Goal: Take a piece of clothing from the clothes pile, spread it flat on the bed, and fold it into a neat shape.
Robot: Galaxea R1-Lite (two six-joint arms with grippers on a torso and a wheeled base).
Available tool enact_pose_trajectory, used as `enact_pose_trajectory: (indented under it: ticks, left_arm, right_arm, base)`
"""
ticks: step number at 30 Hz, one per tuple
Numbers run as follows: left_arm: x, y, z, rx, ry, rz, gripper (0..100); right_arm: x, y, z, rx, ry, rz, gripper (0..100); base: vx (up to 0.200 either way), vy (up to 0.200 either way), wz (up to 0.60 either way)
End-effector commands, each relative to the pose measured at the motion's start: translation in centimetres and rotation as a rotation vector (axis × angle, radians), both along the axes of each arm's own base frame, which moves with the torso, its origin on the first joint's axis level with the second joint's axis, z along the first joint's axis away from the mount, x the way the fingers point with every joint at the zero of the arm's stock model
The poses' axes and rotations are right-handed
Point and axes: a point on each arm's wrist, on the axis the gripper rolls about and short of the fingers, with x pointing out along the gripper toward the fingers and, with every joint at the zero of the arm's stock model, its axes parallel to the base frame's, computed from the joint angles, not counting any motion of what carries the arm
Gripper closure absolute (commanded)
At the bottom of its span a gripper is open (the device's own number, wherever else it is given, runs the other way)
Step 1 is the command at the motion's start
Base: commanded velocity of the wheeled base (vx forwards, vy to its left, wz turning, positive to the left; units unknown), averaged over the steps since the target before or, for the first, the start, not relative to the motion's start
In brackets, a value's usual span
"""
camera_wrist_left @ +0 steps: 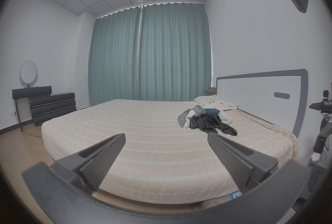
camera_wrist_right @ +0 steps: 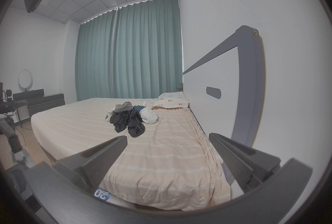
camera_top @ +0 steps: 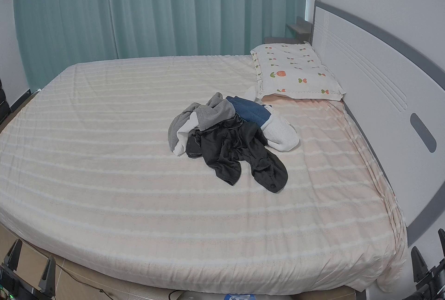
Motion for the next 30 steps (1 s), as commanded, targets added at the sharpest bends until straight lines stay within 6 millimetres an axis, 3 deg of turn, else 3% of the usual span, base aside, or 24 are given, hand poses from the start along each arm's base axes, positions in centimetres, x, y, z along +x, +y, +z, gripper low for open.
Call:
enact_pose_trajectory:
  ticks: [1,4,7,8,10,17,23,25,30]
  left_arm:
    - [0.0,0.0,-0.5,0.000,0.001,0.000,0]
    - [0.0,0.0,-0.5,0.000,0.001,0.002,0]
    - [0.0,0.0,-0.5,0.000,0.001,0.000,0]
    - [0.0,0.0,-0.5,0.000,0.001,0.002,0]
    - [0.0,0.0,-0.5,0.000,0.001,0.002,0]
    - [0.0,0.0,-0.5,0.000,0.001,0.002,0]
    - [0.0,0.0,-0.5,0.000,0.001,0.002,0]
    - [0.0,0.0,-0.5,0.000,0.001,0.002,0]
    - [0.0,0.0,-0.5,0.000,0.001,0.000,0]
  right_arm:
    - [0.0,0.0,-0.4,-0.005,0.008,0.001,0]
    - [-0.1,0.0,0.0,0.002,-0.017,0.004,0]
    - [-1.2,0.1,6.7,0.082,-0.143,0.031,0]
    - [-0.8,0.1,7.9,0.102,-0.115,0.043,0]
    - [0.2,0.1,8.4,0.083,-0.044,0.074,0]
    - [5.4,0.4,7.9,0.092,0.256,0.159,0]
    - [9.6,1.0,8.2,0.091,0.356,0.219,0]
    - [12.4,1.4,7.8,0.088,0.420,0.236,0]
    - [17.3,2.6,6.0,0.080,0.521,0.265,0]
  base:
    - [0.000,0.000,0.00]
    - [0.000,0.000,0.00]
    - [0.000,0.000,0.00]
    - [0.000,0.000,0.00]
    - [0.000,0.000,0.00]
    - [0.000,0.000,0.00]
    - [0.000,0.000,0.00]
    - [0.000,0.000,0.00]
    - [0.000,0.000,0.00]
